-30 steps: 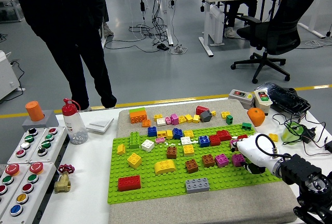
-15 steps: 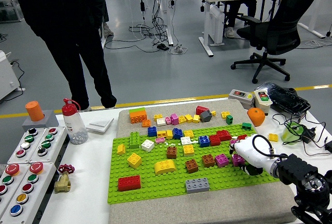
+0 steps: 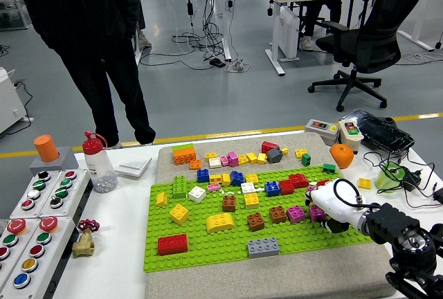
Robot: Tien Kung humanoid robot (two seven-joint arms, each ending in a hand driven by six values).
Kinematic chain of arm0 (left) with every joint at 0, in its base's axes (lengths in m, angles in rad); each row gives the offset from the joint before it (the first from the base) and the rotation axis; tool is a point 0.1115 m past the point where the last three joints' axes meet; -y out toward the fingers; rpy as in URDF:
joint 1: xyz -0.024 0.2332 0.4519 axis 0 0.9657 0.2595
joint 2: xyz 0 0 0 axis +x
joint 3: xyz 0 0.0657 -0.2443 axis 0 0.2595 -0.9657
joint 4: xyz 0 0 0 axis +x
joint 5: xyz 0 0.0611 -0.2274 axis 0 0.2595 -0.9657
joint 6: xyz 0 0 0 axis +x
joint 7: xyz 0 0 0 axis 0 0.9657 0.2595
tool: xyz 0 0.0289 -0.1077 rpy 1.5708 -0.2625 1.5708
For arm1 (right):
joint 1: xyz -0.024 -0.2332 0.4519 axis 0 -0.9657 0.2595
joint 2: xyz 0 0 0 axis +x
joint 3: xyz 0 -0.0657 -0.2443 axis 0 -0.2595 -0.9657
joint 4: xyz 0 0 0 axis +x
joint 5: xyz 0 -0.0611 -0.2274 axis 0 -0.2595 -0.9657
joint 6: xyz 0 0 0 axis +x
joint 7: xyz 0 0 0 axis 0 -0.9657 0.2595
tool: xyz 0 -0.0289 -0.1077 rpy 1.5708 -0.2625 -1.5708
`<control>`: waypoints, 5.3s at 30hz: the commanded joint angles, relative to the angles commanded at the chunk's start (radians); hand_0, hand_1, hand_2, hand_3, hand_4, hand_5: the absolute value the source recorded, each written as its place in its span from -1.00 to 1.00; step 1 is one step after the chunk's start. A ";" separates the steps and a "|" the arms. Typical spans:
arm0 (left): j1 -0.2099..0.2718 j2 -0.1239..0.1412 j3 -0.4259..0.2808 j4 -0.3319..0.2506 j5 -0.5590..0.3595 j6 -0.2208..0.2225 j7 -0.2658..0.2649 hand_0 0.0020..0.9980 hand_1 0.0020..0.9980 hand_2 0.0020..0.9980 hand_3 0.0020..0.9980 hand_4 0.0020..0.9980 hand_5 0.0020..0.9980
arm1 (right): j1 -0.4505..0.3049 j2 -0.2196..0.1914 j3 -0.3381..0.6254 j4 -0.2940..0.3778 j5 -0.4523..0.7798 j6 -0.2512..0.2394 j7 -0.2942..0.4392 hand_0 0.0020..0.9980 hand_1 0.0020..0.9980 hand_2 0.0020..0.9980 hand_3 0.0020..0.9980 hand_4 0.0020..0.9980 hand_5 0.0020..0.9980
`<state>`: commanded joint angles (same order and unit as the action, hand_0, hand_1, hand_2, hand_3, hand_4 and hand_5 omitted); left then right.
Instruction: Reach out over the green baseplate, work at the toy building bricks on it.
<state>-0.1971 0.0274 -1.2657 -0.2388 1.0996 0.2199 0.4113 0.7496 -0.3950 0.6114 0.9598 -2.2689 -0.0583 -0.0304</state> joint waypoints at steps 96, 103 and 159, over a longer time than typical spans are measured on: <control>-0.016 0.001 0.004 0.002 -0.013 0.012 -0.007 0.27 0.21 0.22 -0.10 -0.29 0.98 | -0.086 -0.022 -0.002 0.565 0.000 0.229 -0.337 -0.76 -0.46 0.02 0.06 0.15 -0.47; -0.019 0.001 0.008 0.003 -0.021 0.014 -0.011 0.27 0.20 0.22 -0.10 -0.29 0.98 | -0.082 0.004 -0.023 0.540 0.000 0.229 -0.350 -0.75 -0.46 0.02 0.07 0.15 -0.45; -0.024 0.004 0.020 0.002 -0.035 0.020 -0.010 0.27 0.20 0.21 -0.11 -0.30 0.97 | 0.018 0.060 -0.185 0.430 0.000 0.126 -0.327 -0.66 -0.42 0.03 0.09 0.17 -0.36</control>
<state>-0.2208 0.0309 -1.2461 -0.2365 1.0641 0.2397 0.4017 0.7679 -0.3354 0.4263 1.3894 -2.2689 0.0678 -0.3572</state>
